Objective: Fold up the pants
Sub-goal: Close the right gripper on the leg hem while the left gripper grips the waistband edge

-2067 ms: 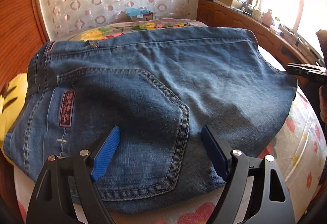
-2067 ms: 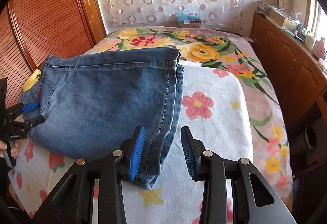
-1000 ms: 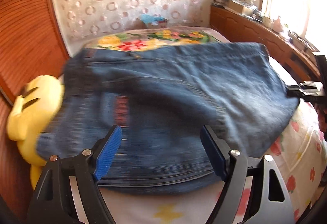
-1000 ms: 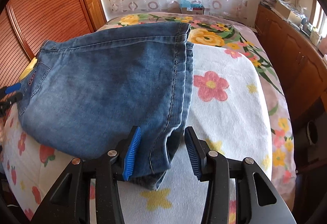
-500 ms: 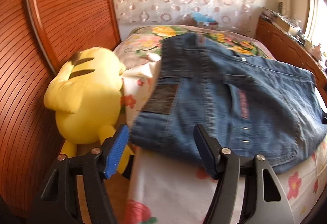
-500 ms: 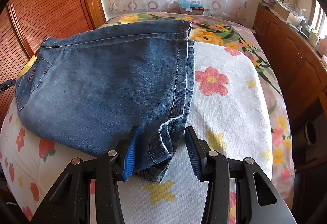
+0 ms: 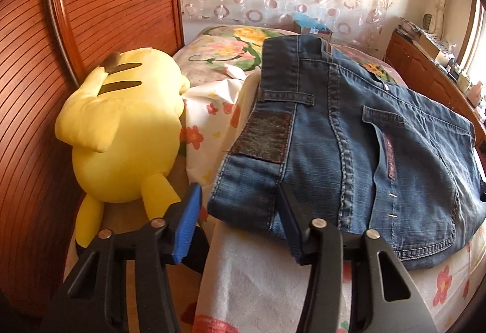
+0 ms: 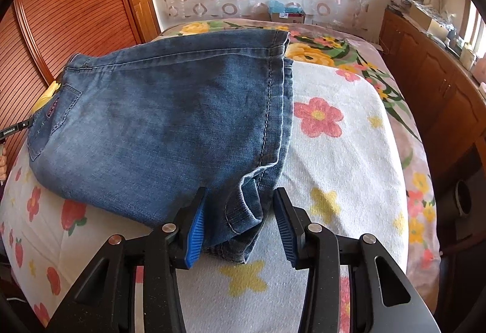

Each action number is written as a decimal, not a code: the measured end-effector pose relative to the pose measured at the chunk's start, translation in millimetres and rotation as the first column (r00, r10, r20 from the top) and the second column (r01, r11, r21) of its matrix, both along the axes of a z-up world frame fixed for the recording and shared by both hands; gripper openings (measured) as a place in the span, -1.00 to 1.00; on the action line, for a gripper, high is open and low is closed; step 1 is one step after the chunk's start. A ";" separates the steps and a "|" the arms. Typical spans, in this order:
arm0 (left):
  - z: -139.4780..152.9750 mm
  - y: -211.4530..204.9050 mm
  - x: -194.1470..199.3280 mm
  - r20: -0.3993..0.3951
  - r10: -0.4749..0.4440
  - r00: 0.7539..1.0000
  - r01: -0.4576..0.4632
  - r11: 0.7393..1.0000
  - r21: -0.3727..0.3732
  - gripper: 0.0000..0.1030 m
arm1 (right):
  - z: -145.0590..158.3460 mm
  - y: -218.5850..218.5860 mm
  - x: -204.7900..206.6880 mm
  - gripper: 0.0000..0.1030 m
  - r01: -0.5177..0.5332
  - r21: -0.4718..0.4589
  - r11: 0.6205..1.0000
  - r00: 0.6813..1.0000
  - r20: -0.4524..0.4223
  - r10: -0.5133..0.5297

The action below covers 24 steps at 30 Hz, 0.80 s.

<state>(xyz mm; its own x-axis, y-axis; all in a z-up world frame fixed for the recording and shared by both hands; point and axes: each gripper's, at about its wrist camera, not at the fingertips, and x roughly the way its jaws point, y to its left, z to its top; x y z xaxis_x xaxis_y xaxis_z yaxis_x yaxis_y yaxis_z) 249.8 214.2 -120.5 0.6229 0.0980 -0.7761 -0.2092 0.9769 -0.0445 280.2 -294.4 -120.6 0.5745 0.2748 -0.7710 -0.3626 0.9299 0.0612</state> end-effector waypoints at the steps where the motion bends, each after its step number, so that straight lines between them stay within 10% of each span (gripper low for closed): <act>1: 0.4 -1.6 0.6 0.001 -0.006 1.000 0.006 1.000 0.000 -0.10 | 0.4 0.2 0.6 -0.30 -0.001 0.000 1.000 1.000 0.000 0.001; 10: 10.4 -17.5 -3.4 0.022 -0.013 1.000 0.012 0.998 0.055 -0.68 | 2.3 -0.1 -3.4 -0.78 -0.036 0.041 0.999 0.999 0.018 0.035; 24: 64.8 -44.7 -20.6 0.133 -0.050 0.990 0.032 0.991 0.128 -0.78 | 48.2 -11.3 -27.2 -0.82 -0.034 0.064 0.997 0.985 0.169 0.022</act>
<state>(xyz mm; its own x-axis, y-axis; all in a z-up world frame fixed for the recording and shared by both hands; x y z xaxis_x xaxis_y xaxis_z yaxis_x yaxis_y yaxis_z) 229.2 169.5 -55.7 0.7272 0.1615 -0.6671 -0.1693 0.9841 0.0538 253.0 -305.7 -72.4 0.6857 0.3399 -0.6436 -0.3987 0.9152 0.0586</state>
